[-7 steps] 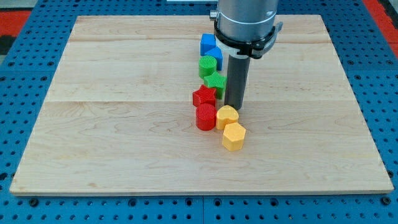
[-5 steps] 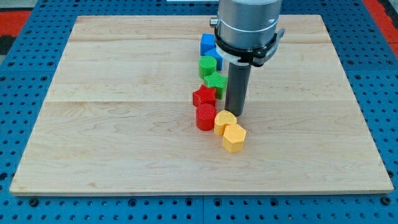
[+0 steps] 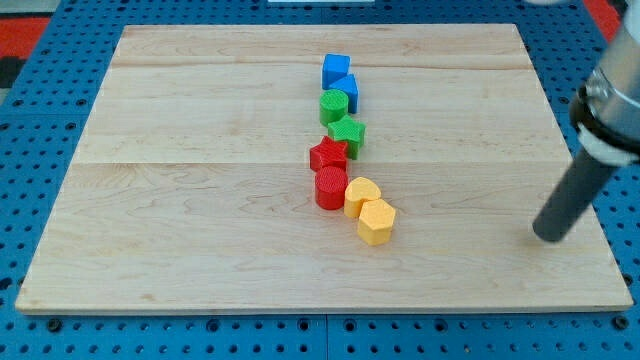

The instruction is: Move the line of blocks right a bit

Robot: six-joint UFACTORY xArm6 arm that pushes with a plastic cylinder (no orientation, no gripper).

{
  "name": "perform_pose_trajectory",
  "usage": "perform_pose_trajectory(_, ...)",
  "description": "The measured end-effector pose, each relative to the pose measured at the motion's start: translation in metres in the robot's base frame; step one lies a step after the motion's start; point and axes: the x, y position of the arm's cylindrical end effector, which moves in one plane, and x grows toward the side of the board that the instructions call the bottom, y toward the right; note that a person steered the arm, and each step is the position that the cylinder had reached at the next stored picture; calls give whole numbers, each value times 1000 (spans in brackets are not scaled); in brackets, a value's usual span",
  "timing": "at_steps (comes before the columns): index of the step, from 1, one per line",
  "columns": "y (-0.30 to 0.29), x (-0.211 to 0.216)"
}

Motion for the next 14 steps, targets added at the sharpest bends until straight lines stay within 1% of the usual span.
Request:
perform_pose_trajectory(1,-22,40)
perform_pose_trajectory(2,-70,51)
perform_pose_trajectory(5,-242,50)
perform_pose_trajectory(6,-256,9)
perform_pose_trajectory(7,-256,-39)
perform_pose_trajectory(8,-256,-66)
perform_pose_trajectory(10,-258,-69)
perform_pose_trajectory(12,-257,-88)
perform_pose_trajectory(14,-233,-94)
